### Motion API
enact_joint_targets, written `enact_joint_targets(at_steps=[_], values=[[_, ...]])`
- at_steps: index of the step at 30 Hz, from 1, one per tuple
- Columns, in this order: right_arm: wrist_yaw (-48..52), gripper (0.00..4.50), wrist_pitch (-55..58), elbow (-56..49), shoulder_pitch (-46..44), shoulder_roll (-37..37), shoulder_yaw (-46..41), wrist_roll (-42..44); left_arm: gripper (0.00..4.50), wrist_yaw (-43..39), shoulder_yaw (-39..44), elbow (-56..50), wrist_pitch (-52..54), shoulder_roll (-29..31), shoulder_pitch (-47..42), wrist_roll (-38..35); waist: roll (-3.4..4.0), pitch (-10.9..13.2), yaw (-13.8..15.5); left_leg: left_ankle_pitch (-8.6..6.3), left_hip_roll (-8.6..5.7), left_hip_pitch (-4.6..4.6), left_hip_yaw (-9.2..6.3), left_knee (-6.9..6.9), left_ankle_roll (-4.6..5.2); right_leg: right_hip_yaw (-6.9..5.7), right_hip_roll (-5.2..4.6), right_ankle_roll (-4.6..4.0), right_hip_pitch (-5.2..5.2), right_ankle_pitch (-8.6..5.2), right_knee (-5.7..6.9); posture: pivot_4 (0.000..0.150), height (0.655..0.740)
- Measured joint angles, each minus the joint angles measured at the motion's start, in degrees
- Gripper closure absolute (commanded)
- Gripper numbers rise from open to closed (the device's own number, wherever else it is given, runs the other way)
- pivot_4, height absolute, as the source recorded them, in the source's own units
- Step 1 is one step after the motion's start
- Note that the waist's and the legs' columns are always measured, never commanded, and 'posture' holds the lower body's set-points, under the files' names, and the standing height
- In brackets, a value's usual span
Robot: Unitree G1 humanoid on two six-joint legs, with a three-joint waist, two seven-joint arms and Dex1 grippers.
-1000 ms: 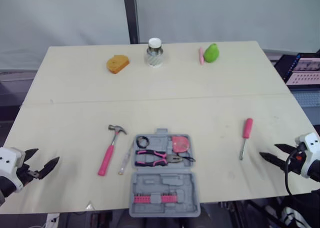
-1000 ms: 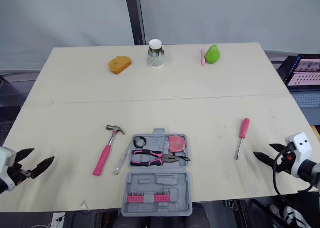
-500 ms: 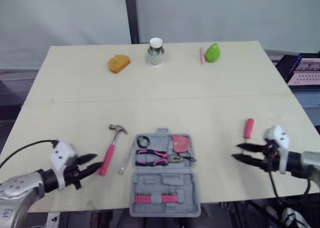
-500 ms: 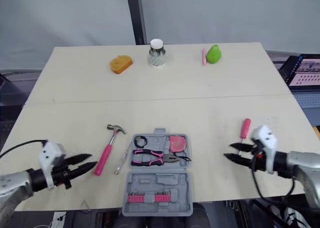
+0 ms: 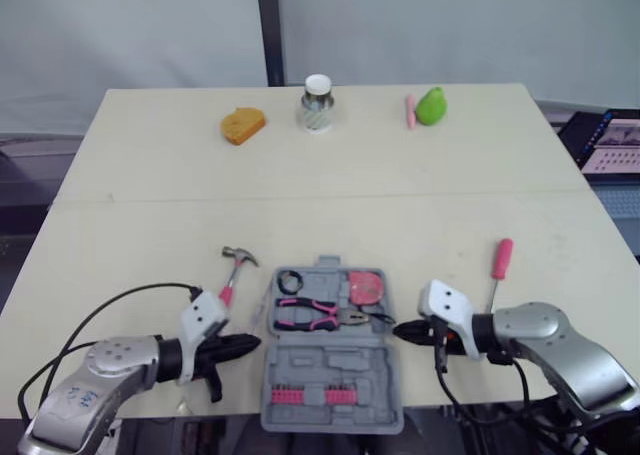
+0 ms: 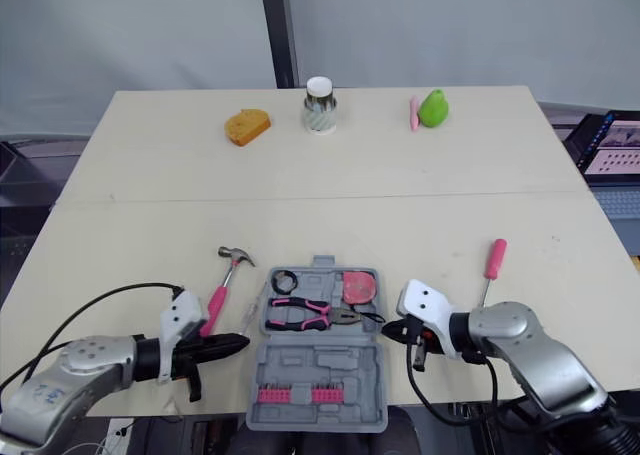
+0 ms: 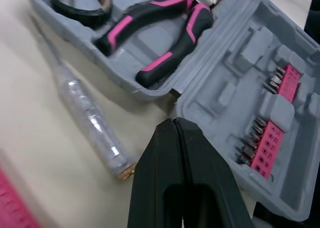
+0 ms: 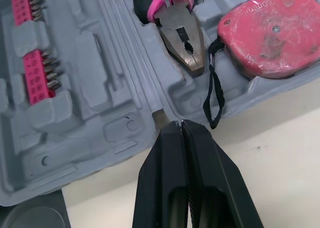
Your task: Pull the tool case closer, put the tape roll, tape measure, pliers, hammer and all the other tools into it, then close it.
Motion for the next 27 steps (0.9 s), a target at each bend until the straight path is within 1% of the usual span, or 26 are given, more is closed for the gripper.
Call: enact_joint_targets(at_steps=[2,8,19,22,27], values=[[-0.45,4.4,0.33,-0.39,-0.55,-0.01,0.69,-1.04,4.5,0.57,-2.43,0.01,0.31,0.01,-0.65,1.51,0.0,0.0,-0.02,0.0,0.0,0.0,0.01,0.01,0.0,0.01,0.0,0.0,0.0,0.0,0.0,0.15,0.74],[-1.0,4.4,0.58,-0.81,-1.19,-0.01,1.74,-2.38,4.5,2.15,-4.64,0.48,-0.24,-0.21,-2.2,4.78,0.0,0.0,0.14,0.0,-0.02,0.0,-0.01,0.05,0.0,0.0,0.0,0.0,0.02,0.0,0.01,0.15,0.74],[-0.95,4.4,2.26,-2.89,0.02,-1.95,3.71,-4.31,4.5,3.21,-5.19,0.73,-1.01,-2.13,-3.26,5.99,-0.01,0.0,0.05,0.0,0.0,-0.02,-0.01,0.04,0.0,-0.01,0.0,0.0,0.0,0.0,0.01,0.15,0.74],[-0.95,4.4,2.74,-3.16,0.52,-2.52,4.0,-4.89,4.5,3.23,-6.52,2.01,-1.97,-2.28,-3.57,7.31,-0.01,0.0,0.06,0.0,-0.01,-0.02,-0.01,0.06,0.0,-0.01,0.0,0.0,0.01,0.0,0.01,0.15,0.74],[-1.32,4.4,2.71,-3.15,0.75,-2.24,4.83,-5.94,4.5,3.36,-8.97,4.62,-4.36,-4.44,-5.31,9.54,-0.01,0.0,0.07,0.0,0.0,-0.02,-0.02,0.06,0.0,-0.02,0.0,0.0,0.01,0.0,0.01,0.15,0.74]])
